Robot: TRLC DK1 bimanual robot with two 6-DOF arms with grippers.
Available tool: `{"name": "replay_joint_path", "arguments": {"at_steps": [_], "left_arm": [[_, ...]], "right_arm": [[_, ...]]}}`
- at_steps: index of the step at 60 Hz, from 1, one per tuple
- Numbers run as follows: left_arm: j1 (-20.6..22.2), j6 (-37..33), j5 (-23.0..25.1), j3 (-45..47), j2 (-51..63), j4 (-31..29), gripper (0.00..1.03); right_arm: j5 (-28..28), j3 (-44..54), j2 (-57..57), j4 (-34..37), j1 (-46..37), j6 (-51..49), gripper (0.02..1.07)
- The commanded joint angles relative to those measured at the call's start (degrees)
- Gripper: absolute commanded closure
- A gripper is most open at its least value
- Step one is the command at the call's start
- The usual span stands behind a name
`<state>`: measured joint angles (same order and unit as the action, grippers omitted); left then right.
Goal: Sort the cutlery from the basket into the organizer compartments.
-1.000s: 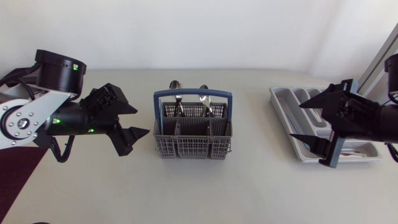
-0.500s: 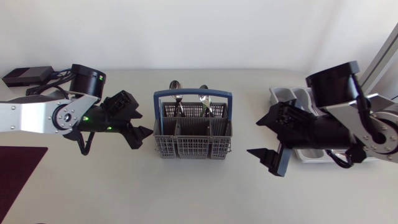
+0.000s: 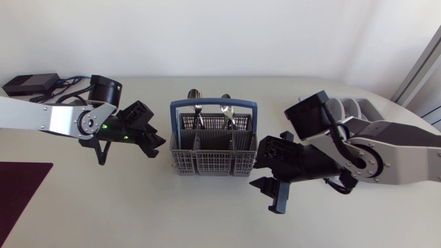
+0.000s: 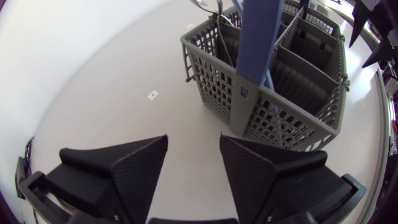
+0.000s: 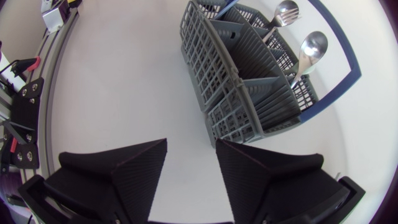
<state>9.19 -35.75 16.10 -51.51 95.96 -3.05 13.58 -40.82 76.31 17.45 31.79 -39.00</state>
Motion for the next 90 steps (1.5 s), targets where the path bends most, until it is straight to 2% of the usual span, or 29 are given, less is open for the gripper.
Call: {"name": "replay_joint_path", "arguments": {"at_steps": [1,4,7,17,22,37,45,50,53,59,68,76,90], "left_arm": [[-0.2,1.3,1.4,-2.5,2.7,0.3,0.71],[-0.1,1.6,2.2,-3.0,3.6,0.2,0.79],[0.6,1.6,2.6,-3.2,4.1,0.1,0.83],[3.7,1.1,4.8,-1.9,3.4,-1.1,0.89],[4.9,0.7,6.1,-1.4,2.6,-2.7,0.89],[9.7,-0.2,7.9,2.3,-1.9,-5.2,0.89],[15.0,0.2,8.4,4.2,-5.3,-7.3,0.89],[15.9,0.4,8.3,4.7,-8.0,-7.7,0.89],[14.7,0.4,8.3,4.2,-9.3,-8.1,0.89],[8.9,0.2,8.6,1.5,-9.5,-8.4,0.89],[2.7,1.1,8.7,-2.8,-4.6,-5.8,0.89],[0.1,5.2,8.7,-6.3,0.4,-0.2,0.89],[-0.5,10.8,11.5,-15.7,11.3,2.8,0.9]], "right_arm": [[-0.3,-1.6,2.3,-1.5,0.3,1.5,0.84],[-0.4,-2.2,3.4,-2.8,0.3,1.9,0.96],[-0.3,-2.7,4.3,-3.4,0.3,2.2,1.02],[-1.2,-3.5,7.2,-7.9,0.0,2.9,1.02],[-2.9,-4.3,9.1,-9.6,-1.4,2.6,1.02],[-3.3,-5.7,11.8,-12.7,-7.7,2.0,1.02],[-3.2,-5.8,11.8,-14.6,-10.9,2.2,1.02],[-3.1,-5.1,10.4,-14.6,-11.7,1.9,1.02],[-2.9,-4.5,9.0,-14.5,-11.9,1.8,1.02],[-2.7,-3.0,6.1,-13.4,-12.2,1.7,1.02],[-2.8,-1.5,4.6,-12.2,-12.1,1.3,1.02],[-2.8,-1.5,4.7,-11.4,-12.1,1.5,1.02],[-2.9,-1.4,5.3,-11.5,-11.5,3.0,1.02]]}}
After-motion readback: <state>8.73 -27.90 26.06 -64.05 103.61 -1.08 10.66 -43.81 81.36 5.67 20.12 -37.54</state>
